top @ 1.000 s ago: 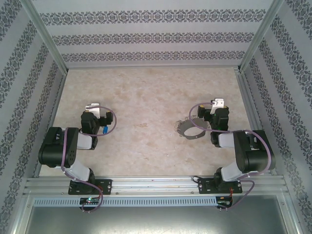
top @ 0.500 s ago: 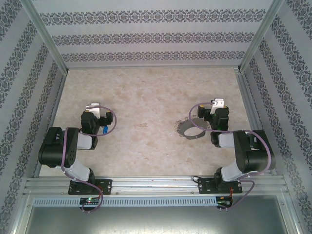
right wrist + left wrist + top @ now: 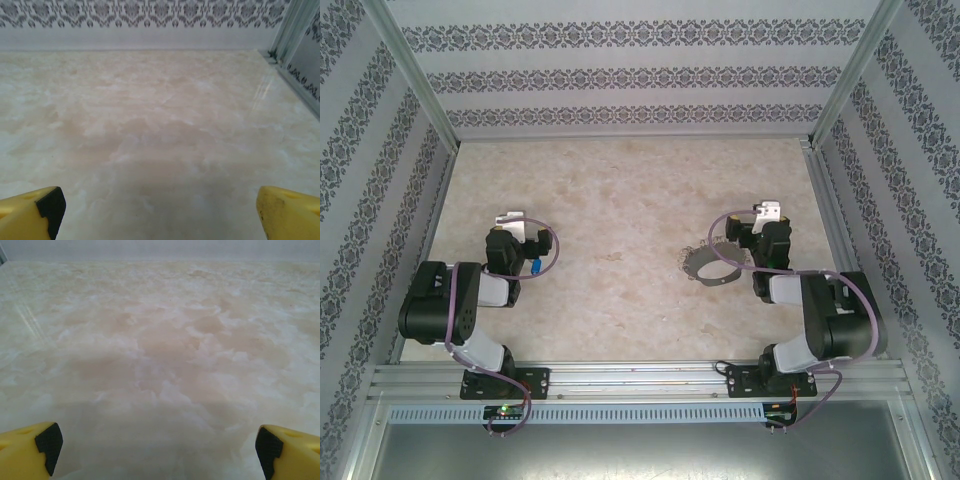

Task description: Put the keys on the keyring

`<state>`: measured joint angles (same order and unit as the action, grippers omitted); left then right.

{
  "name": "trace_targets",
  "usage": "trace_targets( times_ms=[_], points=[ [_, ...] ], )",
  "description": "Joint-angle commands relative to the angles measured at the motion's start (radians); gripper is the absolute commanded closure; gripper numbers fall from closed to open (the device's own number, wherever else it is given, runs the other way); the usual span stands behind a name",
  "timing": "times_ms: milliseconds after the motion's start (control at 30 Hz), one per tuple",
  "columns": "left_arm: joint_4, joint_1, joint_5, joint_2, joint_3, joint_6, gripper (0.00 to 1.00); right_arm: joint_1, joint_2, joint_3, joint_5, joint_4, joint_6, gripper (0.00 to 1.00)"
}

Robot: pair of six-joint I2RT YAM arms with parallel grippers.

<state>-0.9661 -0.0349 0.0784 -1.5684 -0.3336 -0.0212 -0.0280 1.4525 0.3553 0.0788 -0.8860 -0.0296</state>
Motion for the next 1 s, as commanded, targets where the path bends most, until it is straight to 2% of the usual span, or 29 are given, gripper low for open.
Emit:
trace_targets(
  times_ms=[0, 133, 233, 300, 367, 467, 567, 667, 767, 967],
  points=[
    [0.078, -0.011, 0.0, 0.094, -0.027, -0.01, 0.0, 0.004, -0.08, -0.037, 0.029, 0.0, -0.015, 0.02],
    [0.202, -0.011, -0.012, 0.191, -0.053, -0.014, 0.0, 0.002, -0.155, -0.028, 0.046, 0.07, -0.019, 0.02],
    [0.3, -0.008, 0.004, 0.24, -0.088, -0.014, 0.0, 0.0, -0.224, 0.04, 0.041, 0.225, -0.05, 0.02],
    [0.36, -0.007, -0.006, 0.268, -0.117, -0.045, 0.0, 0.003, -0.265, 0.089, 0.062, 0.329, -0.164, 0.02],
    [0.384, -0.007, 0.0, 0.29, -0.133, -0.094, 0.0, 0.016, -0.297, 0.113, 0.094, 0.399, -0.355, 0.02],
    [0.404, 0.002, -0.004, 0.317, -0.149, -0.205, 0.0, 0.052, -0.33, 0.129, -0.065, 0.434, -0.432, 0.02],
    [0.409, 0.024, 0.002, 0.331, -0.164, -0.332, 0.0, 0.053, -0.349, 0.156, -0.176, 0.522, -0.47, 0.02],
    [0.384, 0.077, 0.01, 0.332, -0.165, -0.402, 0.0, 0.046, -0.371, 0.151, -0.274, 0.601, -0.525, 0.03],
    [0.371, 0.149, 0.023, 0.335, -0.165, -0.425, 0.0, 0.02, -0.387, 0.136, -0.357, 0.673, -0.573, 0.12],
    [0.454, 0.27, 0.029, 0.374, -0.173, -0.443, 0.0, -0.132, -0.382, 0.124, -0.293, 0.81, -0.645, 0.24]
  ],
)
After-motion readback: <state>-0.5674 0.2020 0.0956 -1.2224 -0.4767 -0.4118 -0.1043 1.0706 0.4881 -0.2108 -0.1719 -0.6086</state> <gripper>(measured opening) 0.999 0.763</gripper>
